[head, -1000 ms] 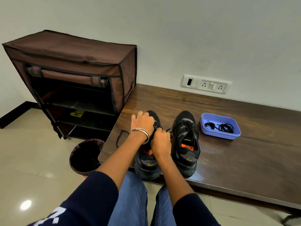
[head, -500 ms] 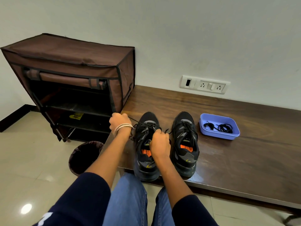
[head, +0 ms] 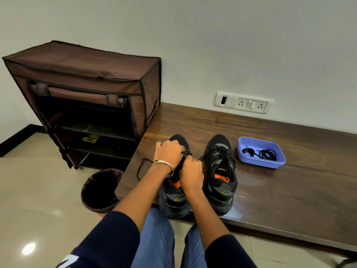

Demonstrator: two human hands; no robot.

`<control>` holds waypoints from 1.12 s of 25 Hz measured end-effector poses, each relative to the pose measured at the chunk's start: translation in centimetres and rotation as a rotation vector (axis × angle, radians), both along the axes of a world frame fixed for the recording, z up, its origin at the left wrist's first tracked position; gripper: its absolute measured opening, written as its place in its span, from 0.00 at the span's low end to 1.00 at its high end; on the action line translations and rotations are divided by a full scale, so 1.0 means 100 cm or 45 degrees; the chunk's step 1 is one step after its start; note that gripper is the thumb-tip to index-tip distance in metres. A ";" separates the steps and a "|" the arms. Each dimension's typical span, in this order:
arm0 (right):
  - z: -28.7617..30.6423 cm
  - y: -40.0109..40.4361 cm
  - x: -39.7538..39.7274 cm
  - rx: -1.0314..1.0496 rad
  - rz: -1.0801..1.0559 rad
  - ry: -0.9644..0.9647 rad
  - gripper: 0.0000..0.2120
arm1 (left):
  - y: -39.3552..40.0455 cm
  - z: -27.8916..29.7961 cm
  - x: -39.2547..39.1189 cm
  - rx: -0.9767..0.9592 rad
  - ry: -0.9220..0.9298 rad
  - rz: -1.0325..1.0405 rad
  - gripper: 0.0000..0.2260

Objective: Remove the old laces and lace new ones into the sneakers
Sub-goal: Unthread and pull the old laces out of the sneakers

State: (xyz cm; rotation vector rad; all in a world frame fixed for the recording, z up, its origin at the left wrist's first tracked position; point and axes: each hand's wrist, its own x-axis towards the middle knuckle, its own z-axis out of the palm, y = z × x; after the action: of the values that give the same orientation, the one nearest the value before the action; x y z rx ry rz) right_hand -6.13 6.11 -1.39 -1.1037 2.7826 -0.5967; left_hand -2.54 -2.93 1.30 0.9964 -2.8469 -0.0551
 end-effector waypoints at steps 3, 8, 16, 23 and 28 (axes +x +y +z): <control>-0.002 0.000 -0.001 0.003 0.007 0.001 0.11 | 0.006 0.005 -0.009 -0.015 -0.082 0.082 0.10; -0.003 0.001 -0.001 -0.022 -0.011 -0.012 0.10 | 0.019 0.010 -0.015 -0.079 -0.103 0.057 0.08; -0.001 0.002 0.001 -0.022 -0.035 -0.036 0.12 | -0.034 0.014 0.036 0.607 0.970 1.129 0.11; 0.000 0.002 0.002 -0.021 -0.039 -0.035 0.12 | -0.024 0.011 0.031 0.341 0.563 0.435 0.15; -0.002 0.002 -0.001 -0.001 -0.034 -0.017 0.11 | 0.008 0.008 -0.010 0.062 0.000 0.185 0.09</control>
State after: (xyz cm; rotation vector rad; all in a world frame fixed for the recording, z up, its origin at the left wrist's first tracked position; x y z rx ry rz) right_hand -6.20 6.28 -1.60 -1.0605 2.7898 -0.6056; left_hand -3.52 -2.08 2.07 1.2101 -2.7766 -0.1107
